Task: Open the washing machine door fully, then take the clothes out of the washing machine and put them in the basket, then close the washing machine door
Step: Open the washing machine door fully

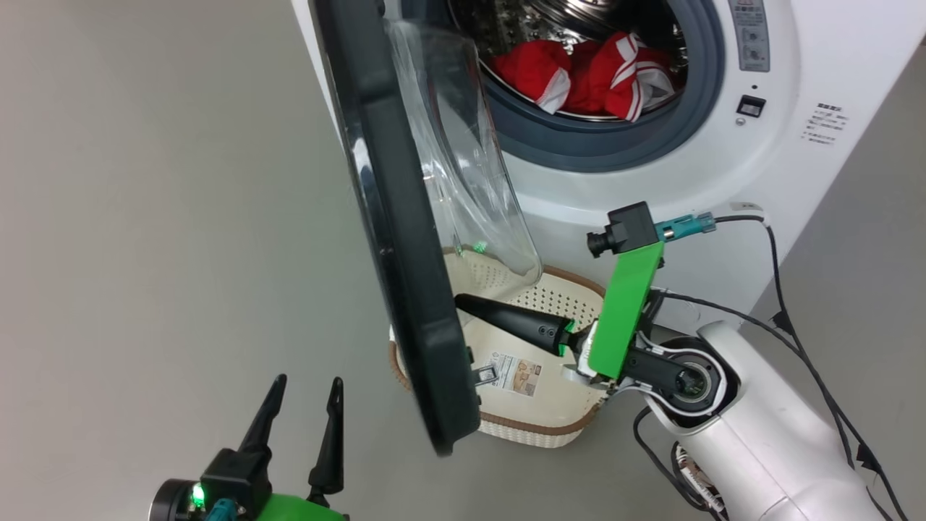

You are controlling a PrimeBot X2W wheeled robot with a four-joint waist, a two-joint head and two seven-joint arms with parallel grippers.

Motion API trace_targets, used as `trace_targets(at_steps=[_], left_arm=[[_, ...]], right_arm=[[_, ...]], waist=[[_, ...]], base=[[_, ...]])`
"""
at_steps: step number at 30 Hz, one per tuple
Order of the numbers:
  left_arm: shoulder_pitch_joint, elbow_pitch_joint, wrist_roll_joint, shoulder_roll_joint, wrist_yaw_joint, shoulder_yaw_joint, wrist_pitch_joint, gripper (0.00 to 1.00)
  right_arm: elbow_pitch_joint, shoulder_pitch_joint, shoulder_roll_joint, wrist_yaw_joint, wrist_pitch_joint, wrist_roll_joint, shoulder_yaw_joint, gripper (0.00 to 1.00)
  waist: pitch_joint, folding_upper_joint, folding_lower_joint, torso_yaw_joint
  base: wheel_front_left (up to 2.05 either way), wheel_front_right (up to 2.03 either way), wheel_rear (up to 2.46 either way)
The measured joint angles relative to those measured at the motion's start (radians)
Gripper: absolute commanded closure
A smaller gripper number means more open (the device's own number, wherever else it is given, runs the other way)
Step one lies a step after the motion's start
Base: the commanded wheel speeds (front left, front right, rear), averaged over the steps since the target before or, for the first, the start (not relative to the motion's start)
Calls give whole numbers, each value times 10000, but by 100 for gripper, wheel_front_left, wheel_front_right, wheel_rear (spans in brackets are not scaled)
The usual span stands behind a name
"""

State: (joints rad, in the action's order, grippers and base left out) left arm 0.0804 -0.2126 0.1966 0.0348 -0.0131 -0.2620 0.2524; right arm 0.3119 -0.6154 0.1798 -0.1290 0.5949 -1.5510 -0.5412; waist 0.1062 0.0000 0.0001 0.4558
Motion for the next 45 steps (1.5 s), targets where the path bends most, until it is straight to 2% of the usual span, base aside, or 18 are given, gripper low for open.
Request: trace_targets(at_steps=[11,19,21,22,26,35,41,45], left_arm=[[3,-36,12,0,15,-2,0,0],[11,-79,82,0,15,6,-2,0],[11,-123,105,0,15,27,0,0],[12,-146,105,0,35,44,0,0],[39,-222,102,0,171,107,-2,0],[81,-384,73,0,366,435,-2,0],[67,-380,69,-2,370,702,-2,0],[2,-380,-19,-2,443,836,-2,0]], right_arm=[[86,-2,-249,0,-211,-4,-261,100],[224,-10,-355,0,-418,-2,-328,100],[209,-10,-284,0,-428,19,-372,50],[211,-10,-255,0,-472,25,-384,0],[209,-1,-44,0,-777,29,-341,0],[552,765,1005,-2,-1879,449,-130,0],[802,1498,1603,0,-2928,554,100,0],[1091,1973,2008,-2,-3845,1112,-23,0]], waist=[[21,0,0,466],[45,0,0,521],[38,0,0,467],[31,0,0,430],[-5,0,0,265],[-140,0,0,-30],[-266,0,0,-199],[-367,0,0,-352]], base=[[0,0,0],[0,0,0],[0,0,0],[0,0,0],[0,0,0],[0,0,0],[0,0,0],[0,0,0]])
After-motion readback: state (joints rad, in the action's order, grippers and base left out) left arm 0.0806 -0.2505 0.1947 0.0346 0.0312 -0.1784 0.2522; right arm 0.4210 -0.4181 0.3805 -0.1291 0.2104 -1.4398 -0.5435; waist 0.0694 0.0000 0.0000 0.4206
